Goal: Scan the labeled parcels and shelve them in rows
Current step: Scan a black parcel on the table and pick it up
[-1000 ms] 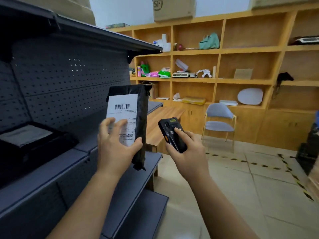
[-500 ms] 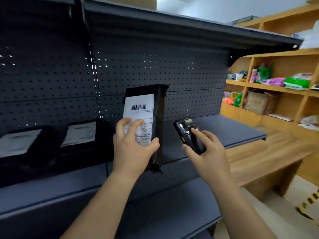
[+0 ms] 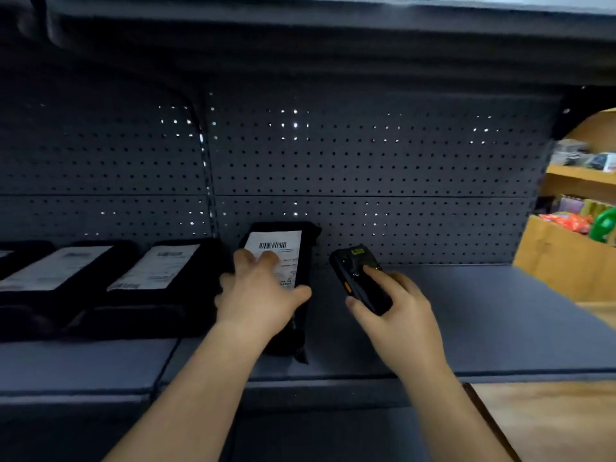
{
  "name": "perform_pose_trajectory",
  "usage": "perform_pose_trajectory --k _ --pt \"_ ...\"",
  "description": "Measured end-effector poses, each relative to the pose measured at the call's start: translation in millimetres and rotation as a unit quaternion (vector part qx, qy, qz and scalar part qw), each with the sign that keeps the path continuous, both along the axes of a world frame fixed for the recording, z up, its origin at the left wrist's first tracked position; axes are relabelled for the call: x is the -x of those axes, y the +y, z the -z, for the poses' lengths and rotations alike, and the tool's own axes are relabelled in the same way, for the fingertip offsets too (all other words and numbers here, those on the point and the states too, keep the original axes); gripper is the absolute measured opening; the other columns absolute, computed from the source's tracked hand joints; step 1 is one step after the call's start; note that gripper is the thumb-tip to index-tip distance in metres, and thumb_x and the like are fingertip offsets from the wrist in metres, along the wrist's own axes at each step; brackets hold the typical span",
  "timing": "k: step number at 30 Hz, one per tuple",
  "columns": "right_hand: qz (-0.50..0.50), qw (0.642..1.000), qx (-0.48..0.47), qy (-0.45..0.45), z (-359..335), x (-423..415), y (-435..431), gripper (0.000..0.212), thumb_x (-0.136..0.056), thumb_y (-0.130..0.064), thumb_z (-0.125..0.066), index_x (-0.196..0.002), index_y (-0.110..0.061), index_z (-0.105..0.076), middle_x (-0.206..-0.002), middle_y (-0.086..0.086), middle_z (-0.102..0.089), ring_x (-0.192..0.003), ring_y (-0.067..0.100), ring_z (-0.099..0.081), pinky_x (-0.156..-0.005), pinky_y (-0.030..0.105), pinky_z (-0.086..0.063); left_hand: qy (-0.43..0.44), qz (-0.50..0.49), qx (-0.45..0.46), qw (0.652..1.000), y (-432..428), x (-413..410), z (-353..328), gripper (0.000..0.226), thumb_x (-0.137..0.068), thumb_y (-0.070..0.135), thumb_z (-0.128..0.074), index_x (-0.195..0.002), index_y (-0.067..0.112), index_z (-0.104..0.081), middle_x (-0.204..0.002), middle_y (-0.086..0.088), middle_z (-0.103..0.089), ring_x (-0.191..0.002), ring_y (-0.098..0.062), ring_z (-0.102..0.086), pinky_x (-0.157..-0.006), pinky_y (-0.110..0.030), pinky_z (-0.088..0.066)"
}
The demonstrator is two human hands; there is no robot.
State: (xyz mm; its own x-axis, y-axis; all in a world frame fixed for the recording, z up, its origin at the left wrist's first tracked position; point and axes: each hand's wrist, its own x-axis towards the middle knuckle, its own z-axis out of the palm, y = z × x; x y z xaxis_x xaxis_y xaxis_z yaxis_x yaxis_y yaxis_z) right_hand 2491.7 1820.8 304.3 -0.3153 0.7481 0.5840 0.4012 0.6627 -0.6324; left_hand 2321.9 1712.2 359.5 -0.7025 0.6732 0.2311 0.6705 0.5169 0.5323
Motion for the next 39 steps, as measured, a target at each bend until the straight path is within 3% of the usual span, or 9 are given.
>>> perform_pose_trajectory --k 8,24,31,35,39 --pt "-0.078 0.996 0.043 0.000 9 -6 29 0.055 -0.077 -0.049 -0.072 -0.130 -0.041 -0.059 -0.122 -0.013 -0.056 -0.111 0.011 -0.055 -0.085 0.039 -0.055 0.003 -0.078 0.156 0.985 34 -7 5 0.083 -0.075 0.070 -0.059 -0.144 0.029 -0.037 -0.142 -0.004 -0.030 -0.125 -0.038 -0.037 -0.098 -0.052 -0.043" --pt "-0.091 0.995 0.052 -0.002 -3 10 40 0.056 -0.075 -0.049 -0.072 -0.129 -0.041 -0.060 -0.123 -0.019 -0.056 -0.113 0.005 -0.055 -0.092 0.031 -0.051 0.017 -0.087 0.144 0.986 60 26 13 0.086 -0.076 0.073 -0.054 -0.147 0.029 -0.035 -0.147 -0.003 -0.029 -0.129 -0.036 -0.034 -0.100 -0.050 -0.040" --pt "-0.107 0.994 0.031 0.006 -12 1 8 0.053 -0.078 -0.046 -0.074 -0.129 -0.040 -0.060 -0.121 -0.020 -0.055 -0.110 0.003 -0.052 -0.087 0.024 -0.045 0.141 0.010 -0.076 0.987 1 17 22 0.073 -0.079 0.073 -0.036 -0.137 0.031 -0.050 -0.141 0.006 -0.044 -0.128 -0.021 -0.039 -0.102 -0.046 -0.040" --pt "-0.111 0.994 0.008 0.011 -19 4 -37 0.052 -0.078 -0.046 -0.074 -0.127 -0.041 -0.060 -0.125 -0.018 -0.055 -0.114 0.004 -0.051 -0.088 0.022 -0.043 0.174 0.066 -0.148 0.971 -55 21 34 0.065 -0.084 0.067 -0.042 -0.135 0.029 -0.053 -0.140 0.008 -0.046 -0.130 -0.017 -0.040 -0.104 -0.049 -0.041" --pt "-0.127 0.992 -0.004 0.011 -23 24 -99 0.053 -0.079 -0.048 -0.073 -0.129 -0.041 -0.059 -0.135 -0.016 -0.051 -0.125 0.006 -0.047 -0.098 0.024 -0.042 0.184 0.075 -0.210 0.957 -125 35 31 0.063 -0.088 0.064 -0.044 -0.137 0.026 -0.052 -0.144 0.009 -0.041 -0.134 -0.013 -0.038 -0.108 -0.047 -0.039"
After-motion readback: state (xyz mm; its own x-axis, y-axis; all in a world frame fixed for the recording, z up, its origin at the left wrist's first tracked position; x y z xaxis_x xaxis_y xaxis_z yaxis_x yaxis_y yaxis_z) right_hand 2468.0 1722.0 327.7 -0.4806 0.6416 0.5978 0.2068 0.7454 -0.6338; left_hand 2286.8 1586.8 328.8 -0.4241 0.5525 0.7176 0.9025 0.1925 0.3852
